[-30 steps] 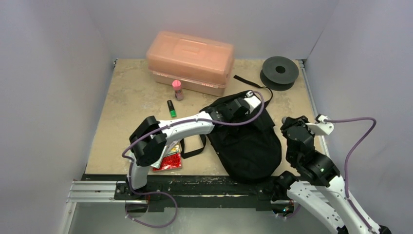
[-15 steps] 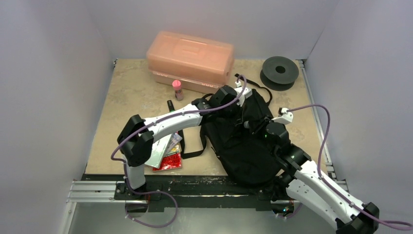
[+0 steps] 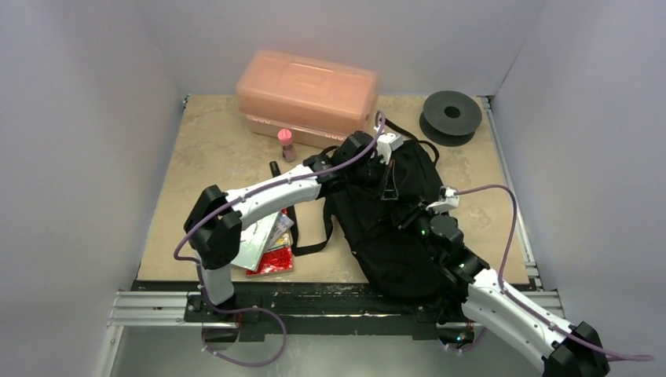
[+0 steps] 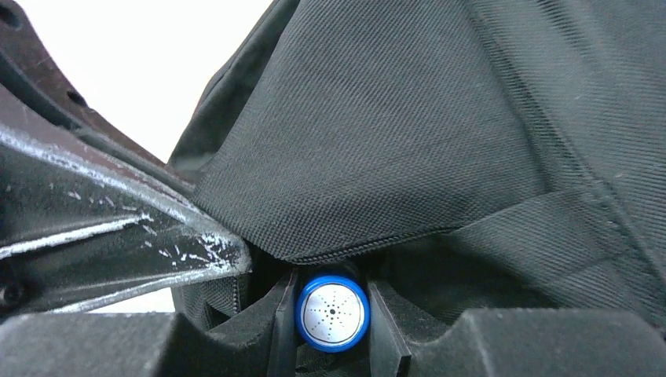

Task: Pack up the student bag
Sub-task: Place the stationery in the student bag.

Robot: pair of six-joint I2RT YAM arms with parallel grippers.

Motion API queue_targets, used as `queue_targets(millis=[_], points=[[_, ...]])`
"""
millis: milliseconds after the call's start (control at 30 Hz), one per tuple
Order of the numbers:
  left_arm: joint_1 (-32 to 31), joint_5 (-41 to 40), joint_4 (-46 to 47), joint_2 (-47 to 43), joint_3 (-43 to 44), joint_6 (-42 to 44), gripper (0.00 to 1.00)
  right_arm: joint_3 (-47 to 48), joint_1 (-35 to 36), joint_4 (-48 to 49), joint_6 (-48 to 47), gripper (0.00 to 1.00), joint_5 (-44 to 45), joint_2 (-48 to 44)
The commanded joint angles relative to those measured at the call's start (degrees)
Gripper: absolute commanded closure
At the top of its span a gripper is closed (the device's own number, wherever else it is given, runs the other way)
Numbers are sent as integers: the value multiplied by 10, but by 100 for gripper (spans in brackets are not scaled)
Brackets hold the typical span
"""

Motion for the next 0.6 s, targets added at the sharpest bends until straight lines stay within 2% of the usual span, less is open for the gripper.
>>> queue_targets(millis=[0,100,200,267,333,500,567], points=[[2,83,76,-9,10,-61,100,-35,0,141,18,98,-31,10],[3,91,76,-4,11,-71,100,-58,-8,201,80,98,-36,38],[5,87,63,-3,11,-69,100,-76,-32,280,160,98,-76,71],[7,81,50,-4,10,-64,100,-69,-49,289,202,97,-94,105],[9,76,39,-3,10,-61,100,-65,-71,310,224,98,-119,134],[11,64,1,2,16,-48,100,-74,-98,372,226,98,-111,200],[13,54,-14,0,16,-44,87,-69,-109,387,230,98,-118,230]])
